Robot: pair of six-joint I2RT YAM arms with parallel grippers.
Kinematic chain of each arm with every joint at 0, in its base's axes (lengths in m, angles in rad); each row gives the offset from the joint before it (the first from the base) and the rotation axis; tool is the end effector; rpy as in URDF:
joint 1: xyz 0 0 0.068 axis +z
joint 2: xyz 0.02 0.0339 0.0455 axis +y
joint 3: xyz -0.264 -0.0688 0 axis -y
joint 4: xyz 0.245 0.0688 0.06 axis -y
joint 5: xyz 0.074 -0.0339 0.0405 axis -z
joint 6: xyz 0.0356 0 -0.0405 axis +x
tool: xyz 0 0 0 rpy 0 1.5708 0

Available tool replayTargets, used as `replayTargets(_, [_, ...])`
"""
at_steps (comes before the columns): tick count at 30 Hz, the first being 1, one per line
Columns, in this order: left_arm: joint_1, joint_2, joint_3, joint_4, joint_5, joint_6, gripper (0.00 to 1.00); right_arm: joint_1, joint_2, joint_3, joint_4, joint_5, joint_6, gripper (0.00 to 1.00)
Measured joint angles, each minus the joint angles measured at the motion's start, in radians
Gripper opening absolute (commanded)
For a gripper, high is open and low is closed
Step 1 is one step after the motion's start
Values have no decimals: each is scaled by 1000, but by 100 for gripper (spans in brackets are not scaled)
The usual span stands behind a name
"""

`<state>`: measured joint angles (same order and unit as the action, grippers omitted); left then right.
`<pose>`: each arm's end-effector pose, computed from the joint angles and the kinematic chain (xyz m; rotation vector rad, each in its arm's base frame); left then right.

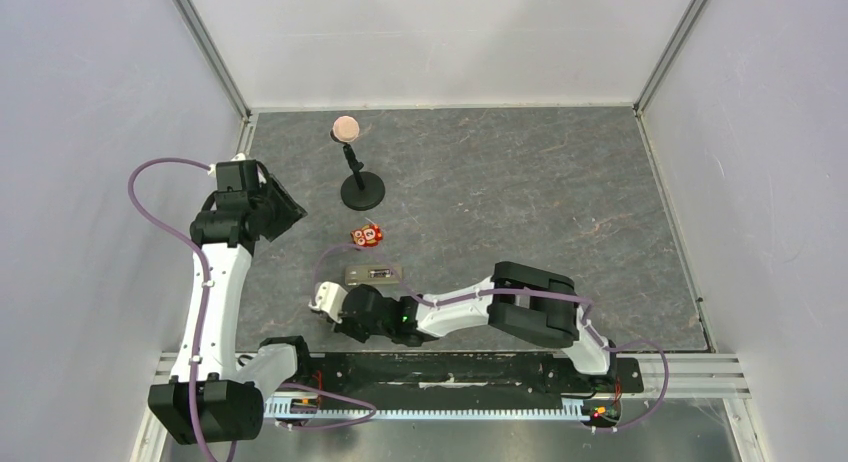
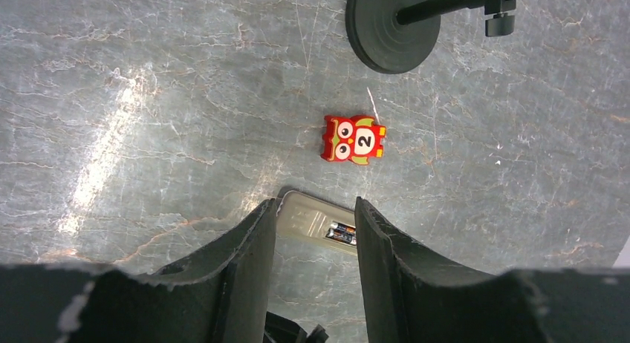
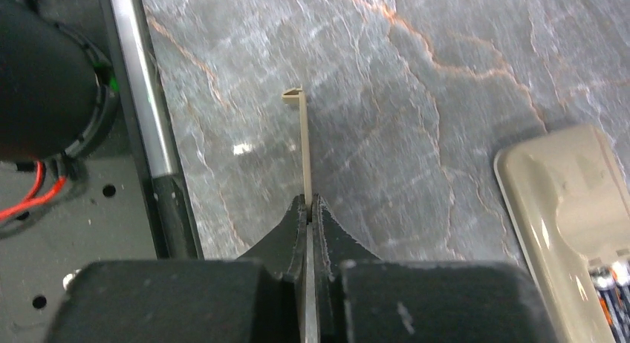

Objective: Load the batteries into the remote control
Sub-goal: Pick up the battery cover at the center of the board.

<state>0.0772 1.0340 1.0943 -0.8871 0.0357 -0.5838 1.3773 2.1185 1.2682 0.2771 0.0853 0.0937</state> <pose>0.1996 0.0142 0.3344 -0.7679 2.2902 -0.2779 0.0907 0.4471 0.1350 -1.2998 1.8262 0.7481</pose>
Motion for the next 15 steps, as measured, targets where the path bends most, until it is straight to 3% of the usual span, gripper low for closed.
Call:
replayTargets(9, [0,-16,-68,13,79,3,50,-6,-198,-233,18,90,18,0])
replayTargets(15, [0,-43,-178,103,269,-2,50,-43,-420,-363,15,236,108,0])
